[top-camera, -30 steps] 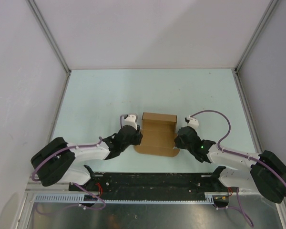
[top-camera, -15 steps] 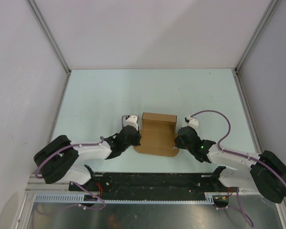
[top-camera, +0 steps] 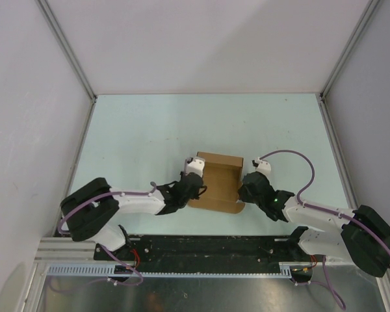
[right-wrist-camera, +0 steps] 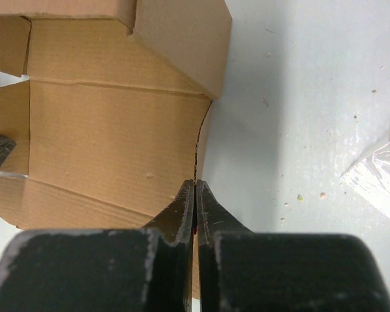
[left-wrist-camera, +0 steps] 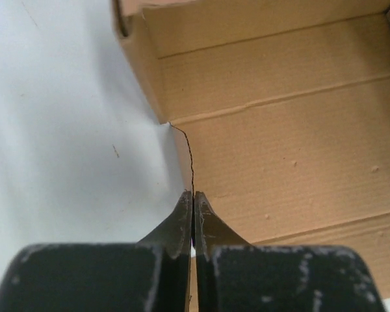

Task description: Fold the paper box

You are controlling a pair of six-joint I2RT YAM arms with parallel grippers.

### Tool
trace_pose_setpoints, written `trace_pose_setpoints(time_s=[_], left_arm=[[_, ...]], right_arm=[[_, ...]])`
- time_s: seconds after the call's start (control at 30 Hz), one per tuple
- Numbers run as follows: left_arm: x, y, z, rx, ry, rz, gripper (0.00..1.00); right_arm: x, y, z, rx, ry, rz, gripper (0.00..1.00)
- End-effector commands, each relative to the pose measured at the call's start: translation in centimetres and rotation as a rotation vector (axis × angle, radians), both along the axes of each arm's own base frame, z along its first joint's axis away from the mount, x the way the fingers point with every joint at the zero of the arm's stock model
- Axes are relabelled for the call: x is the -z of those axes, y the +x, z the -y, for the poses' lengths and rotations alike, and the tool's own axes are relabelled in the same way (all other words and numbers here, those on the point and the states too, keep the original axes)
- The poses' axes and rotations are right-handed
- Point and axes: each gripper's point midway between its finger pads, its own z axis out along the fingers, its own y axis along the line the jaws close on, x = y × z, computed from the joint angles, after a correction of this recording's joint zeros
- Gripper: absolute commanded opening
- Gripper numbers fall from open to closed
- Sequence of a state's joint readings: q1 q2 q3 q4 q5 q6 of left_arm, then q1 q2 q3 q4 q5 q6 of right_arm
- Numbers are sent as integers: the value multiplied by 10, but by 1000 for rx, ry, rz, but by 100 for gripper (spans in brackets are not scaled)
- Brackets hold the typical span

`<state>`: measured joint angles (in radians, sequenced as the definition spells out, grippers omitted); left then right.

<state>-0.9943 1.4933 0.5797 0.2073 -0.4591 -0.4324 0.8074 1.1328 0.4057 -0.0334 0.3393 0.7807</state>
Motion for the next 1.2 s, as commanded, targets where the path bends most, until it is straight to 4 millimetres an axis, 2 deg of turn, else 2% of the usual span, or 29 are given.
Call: trace_pose_setpoints(time_s=[0.0, 0.1, 0.33, 0.7, 1.17], left_arm=[[-1, 3, 3, -4, 173, 72, 0], [1, 4, 2, -11, 247, 98, 0], [4, -1, 19, 23, 368, 175, 0], [20, -5, 25, 33, 571, 275, 0], [25, -5, 27, 23, 723, 358, 1]], right_arm=[[-5, 4, 0, 2, 8, 29, 0], [-6, 4, -1, 2, 11, 32, 0], [-7, 5, 2, 6, 7, 34, 0], [-6, 5, 4, 11, 4, 31, 0], [-5, 4, 5, 11, 6, 31, 0]])
